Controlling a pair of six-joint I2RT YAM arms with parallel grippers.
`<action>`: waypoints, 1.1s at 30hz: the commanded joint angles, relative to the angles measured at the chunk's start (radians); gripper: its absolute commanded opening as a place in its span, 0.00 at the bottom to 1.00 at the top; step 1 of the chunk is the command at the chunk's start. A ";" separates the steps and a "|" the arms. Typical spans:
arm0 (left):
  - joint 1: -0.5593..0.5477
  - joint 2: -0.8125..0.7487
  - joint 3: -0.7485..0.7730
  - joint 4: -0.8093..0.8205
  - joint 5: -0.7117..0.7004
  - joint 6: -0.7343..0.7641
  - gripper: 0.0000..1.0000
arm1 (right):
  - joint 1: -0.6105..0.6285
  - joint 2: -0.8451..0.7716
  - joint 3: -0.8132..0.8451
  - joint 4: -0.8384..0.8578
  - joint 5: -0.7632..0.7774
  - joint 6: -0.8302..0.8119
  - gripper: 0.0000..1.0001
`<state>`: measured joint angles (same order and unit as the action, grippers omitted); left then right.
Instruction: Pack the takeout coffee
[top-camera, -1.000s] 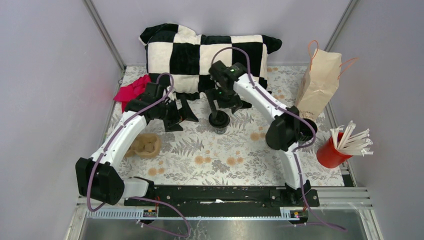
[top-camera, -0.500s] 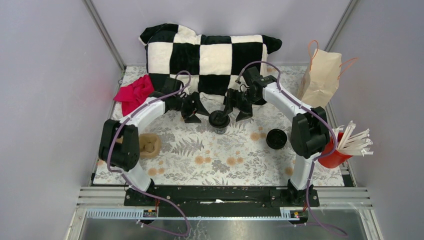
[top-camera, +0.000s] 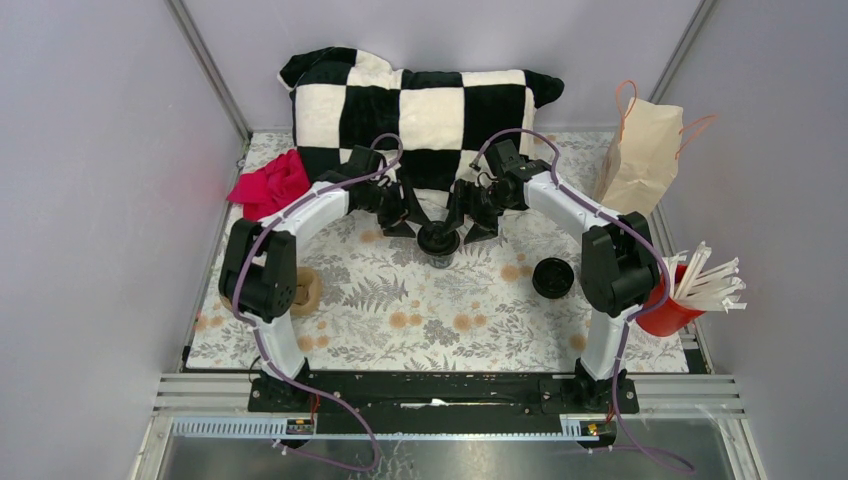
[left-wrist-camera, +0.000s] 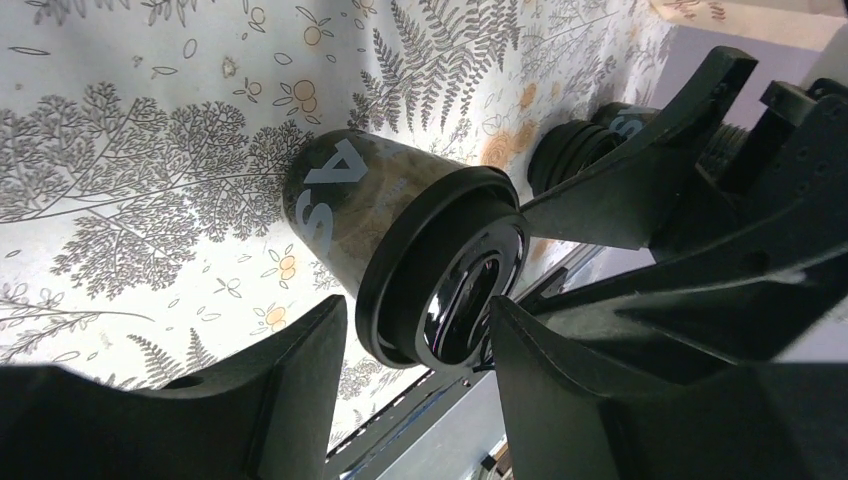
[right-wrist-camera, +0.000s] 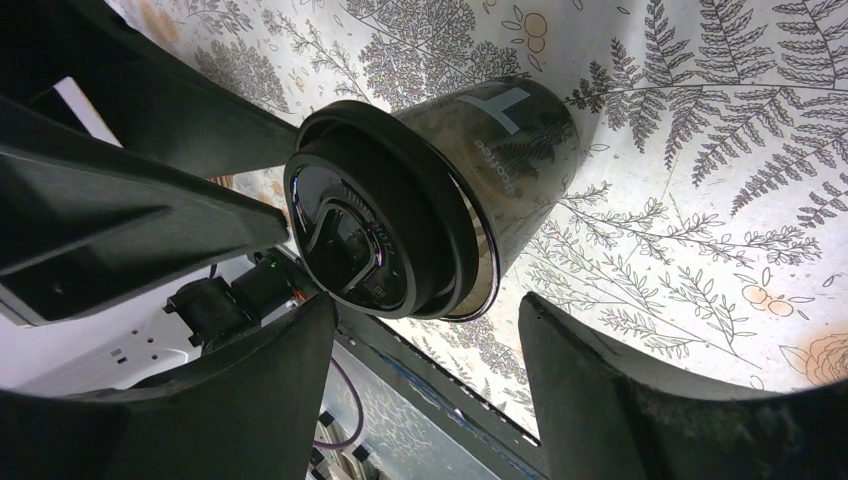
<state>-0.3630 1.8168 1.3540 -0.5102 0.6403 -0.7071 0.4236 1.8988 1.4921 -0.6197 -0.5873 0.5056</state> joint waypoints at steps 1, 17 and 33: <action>-0.028 0.024 0.061 0.008 -0.018 0.026 0.58 | -0.003 -0.005 -0.006 0.030 -0.027 0.020 0.74; -0.047 0.028 0.064 -0.004 -0.024 0.029 0.55 | -0.003 0.007 -0.010 0.064 -0.051 0.057 0.71; -0.058 0.038 0.052 -0.023 -0.030 0.046 0.58 | -0.005 0.008 -0.039 0.064 -0.045 0.048 0.73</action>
<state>-0.4114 1.8507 1.3796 -0.5388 0.6170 -0.6811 0.4232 1.8996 1.4597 -0.5697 -0.6147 0.5533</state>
